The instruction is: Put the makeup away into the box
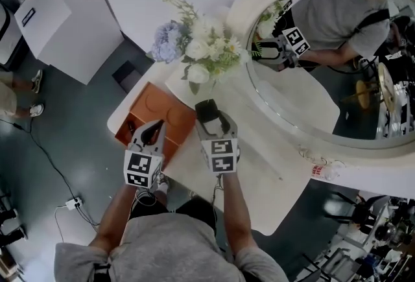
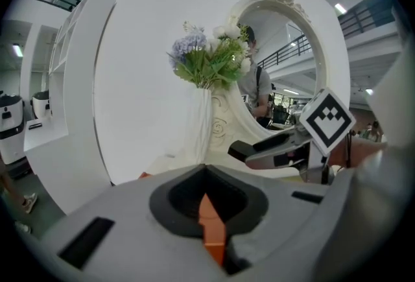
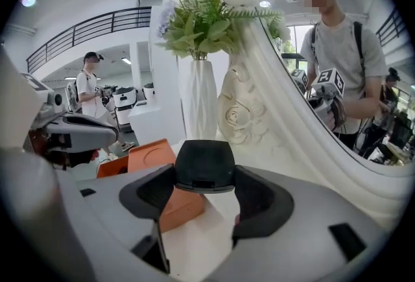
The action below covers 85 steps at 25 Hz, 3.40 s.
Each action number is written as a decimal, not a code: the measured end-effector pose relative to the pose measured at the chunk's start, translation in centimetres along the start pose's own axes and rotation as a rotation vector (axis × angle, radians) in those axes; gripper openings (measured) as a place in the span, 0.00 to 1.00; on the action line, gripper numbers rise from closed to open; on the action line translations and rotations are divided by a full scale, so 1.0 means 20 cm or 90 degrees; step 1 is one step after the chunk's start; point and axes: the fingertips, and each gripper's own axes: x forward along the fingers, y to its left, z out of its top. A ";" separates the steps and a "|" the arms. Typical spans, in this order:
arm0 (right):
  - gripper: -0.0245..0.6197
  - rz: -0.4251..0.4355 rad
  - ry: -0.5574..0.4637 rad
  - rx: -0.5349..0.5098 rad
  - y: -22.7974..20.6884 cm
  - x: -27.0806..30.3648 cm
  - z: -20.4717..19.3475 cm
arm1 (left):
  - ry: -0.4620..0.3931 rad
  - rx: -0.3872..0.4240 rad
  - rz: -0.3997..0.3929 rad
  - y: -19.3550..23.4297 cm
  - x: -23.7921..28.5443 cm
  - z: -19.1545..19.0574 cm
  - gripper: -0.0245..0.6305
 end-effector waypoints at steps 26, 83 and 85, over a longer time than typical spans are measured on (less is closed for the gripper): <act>0.51 0.182 0.028 -0.119 0.92 -0.04 -0.13 | -0.004 -0.069 0.123 0.32 -0.56 -0.30 0.04; 0.51 0.139 0.243 -0.245 1.06 0.23 -0.68 | 0.044 -0.124 0.105 0.43 -0.59 -0.64 0.04; 0.51 0.135 0.229 -0.234 1.05 0.22 -0.65 | 0.038 -0.119 0.104 0.43 -0.60 -0.61 0.04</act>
